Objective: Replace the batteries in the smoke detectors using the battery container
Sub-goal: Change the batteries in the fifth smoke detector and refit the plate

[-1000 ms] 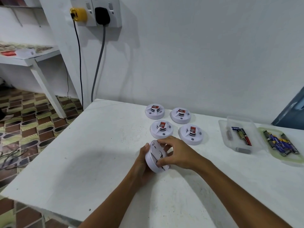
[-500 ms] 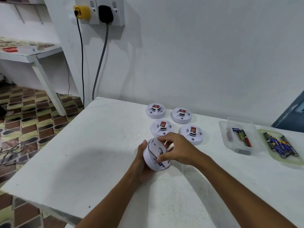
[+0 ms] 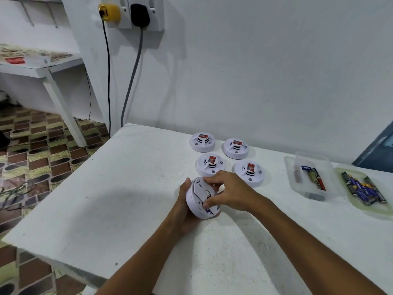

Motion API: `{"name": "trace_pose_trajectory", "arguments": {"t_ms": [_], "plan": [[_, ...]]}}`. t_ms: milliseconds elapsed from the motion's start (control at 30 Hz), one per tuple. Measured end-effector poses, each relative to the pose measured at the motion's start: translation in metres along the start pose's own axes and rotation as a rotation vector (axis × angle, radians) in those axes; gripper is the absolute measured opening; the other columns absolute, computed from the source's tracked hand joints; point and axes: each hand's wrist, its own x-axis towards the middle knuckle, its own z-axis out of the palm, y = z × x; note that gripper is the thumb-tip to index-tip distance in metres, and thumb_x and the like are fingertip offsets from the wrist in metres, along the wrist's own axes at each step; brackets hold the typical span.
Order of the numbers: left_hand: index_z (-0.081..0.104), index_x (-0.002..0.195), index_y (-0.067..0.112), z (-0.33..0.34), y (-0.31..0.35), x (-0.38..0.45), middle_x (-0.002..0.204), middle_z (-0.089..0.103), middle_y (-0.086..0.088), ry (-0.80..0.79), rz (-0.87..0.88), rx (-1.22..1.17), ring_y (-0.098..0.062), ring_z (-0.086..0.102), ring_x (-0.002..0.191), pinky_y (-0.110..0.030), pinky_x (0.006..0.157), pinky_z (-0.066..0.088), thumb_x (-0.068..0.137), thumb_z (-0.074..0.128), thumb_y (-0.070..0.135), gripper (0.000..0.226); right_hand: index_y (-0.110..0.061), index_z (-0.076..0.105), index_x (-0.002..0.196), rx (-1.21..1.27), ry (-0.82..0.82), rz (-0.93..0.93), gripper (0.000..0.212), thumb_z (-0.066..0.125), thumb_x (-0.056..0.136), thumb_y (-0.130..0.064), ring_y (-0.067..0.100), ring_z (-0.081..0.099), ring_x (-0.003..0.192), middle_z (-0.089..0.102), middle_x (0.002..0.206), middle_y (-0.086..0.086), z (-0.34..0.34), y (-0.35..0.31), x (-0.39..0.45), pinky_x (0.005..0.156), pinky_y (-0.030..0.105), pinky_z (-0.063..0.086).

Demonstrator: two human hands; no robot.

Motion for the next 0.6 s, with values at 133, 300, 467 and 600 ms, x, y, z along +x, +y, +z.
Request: {"name": "trace_pose_trajectory", "arguments": {"t_ms": [133,300,467,600], "plan": [[0.05,0.128,0.016,0.0021,0.0004,-0.0005,0.114,0.063,-0.016,-0.01,-0.006,-0.048,-0.033,0.058,0.104,-0.052,0.085,0.048,0.082,0.035,0.065,0.068,-0.015,0.059,0.129,-0.006,0.011,-0.017,0.069,0.086,0.066,-0.028,0.018,0.058,0.101,0.063,0.117,0.003,0.0008,-0.0006,-0.0005,0.084,0.034,0.056],[0.043,0.137,0.014,0.0009,0.0,0.0014,0.112,0.063,-0.014,-0.017,-0.011,-0.02,-0.031,0.06,0.102,-0.049,0.083,0.051,0.085,0.03,0.067,0.075,-0.016,0.063,0.125,0.016,0.033,-0.036,0.063,0.085,0.067,-0.029,0.017,0.059,0.097,0.066,0.113,0.002,0.0031,-0.004,0.0004,0.081,0.031,0.054],[0.049,0.134,0.014,-0.0008,-0.0003,-0.0032,0.112,0.068,-0.016,-0.064,-0.007,-0.074,-0.032,0.067,0.098,-0.048,0.077,0.058,0.073,0.041,0.065,0.079,-0.014,0.062,0.125,0.007,0.036,0.01,0.065,0.085,0.067,-0.032,0.015,0.06,0.091,0.065,0.112,-0.001,0.0035,-0.0016,0.0026,0.074,0.022,0.051],[0.043,0.142,0.012,-0.002,-0.001,-0.0015,0.126,0.06,-0.018,-0.042,0.007,-0.074,-0.033,0.062,0.108,-0.05,0.083,0.054,0.082,0.035,0.067,0.081,-0.008,0.067,0.113,0.003,0.023,0.006,0.055,0.085,0.066,-0.03,0.028,0.06,0.095,0.064,0.11,0.015,0.0055,-0.0002,-0.0013,0.083,0.042,0.053]]}}
